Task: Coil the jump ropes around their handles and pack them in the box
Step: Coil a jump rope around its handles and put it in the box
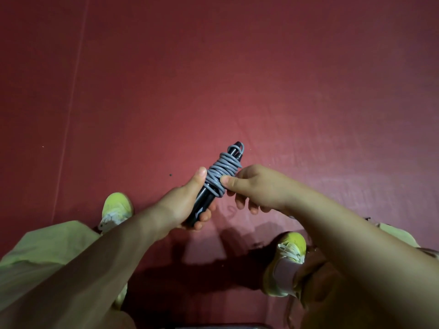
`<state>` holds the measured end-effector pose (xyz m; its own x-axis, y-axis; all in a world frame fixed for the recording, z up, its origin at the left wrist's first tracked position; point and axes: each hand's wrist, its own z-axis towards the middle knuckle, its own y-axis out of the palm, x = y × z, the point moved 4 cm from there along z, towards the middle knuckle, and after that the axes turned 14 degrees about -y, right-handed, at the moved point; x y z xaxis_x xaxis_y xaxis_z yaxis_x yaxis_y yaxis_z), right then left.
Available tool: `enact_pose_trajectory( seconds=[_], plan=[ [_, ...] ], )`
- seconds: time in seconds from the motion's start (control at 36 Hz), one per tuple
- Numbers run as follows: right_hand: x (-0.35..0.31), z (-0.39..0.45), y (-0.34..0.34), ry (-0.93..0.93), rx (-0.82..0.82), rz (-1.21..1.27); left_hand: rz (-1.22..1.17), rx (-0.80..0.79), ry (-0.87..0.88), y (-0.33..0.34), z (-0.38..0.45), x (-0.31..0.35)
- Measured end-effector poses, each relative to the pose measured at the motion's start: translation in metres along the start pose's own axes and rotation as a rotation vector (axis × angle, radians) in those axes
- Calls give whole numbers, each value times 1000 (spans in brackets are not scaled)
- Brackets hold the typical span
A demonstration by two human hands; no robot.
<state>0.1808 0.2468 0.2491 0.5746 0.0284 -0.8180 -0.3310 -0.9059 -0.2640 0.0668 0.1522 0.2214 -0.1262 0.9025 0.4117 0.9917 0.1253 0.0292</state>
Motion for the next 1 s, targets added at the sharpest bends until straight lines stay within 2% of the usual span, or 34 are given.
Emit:
enact_pose_trajectory(
  seconds=[0.22,0.33,0.44,0.64,0.75,0.81,0.83,0.89,0.92,1.0],
  plan=[
    [2,4,-1,-34,112,-86,78,191,147,-16,-1,11],
    [1,5,1,-63,142,-15,310,357,220,-26,0,13],
    [0,5,2,-65,115,109,441,504,273,-29,-6,16],
    [-6,4,2,-96,122,218,493,500,277,-27,-12,18],
    [-10,2,-1,-140,122,200,495,505,278,-27,-11,18],
    [-11,2,-1,-154,138,192,434,434,296,-27,-7,17],
    [-11,2,-2,-158,152,192,362,340,316,-26,-6,16],
    [-11,2,-4,-161,185,211,181,50,351,-18,-6,13],
    [-12,2,-6,-170,192,234,71,-105,325,-14,-9,11],
    [-14,0,-6,-248,156,327,-187,-499,66,-3,-16,5]
  ],
)
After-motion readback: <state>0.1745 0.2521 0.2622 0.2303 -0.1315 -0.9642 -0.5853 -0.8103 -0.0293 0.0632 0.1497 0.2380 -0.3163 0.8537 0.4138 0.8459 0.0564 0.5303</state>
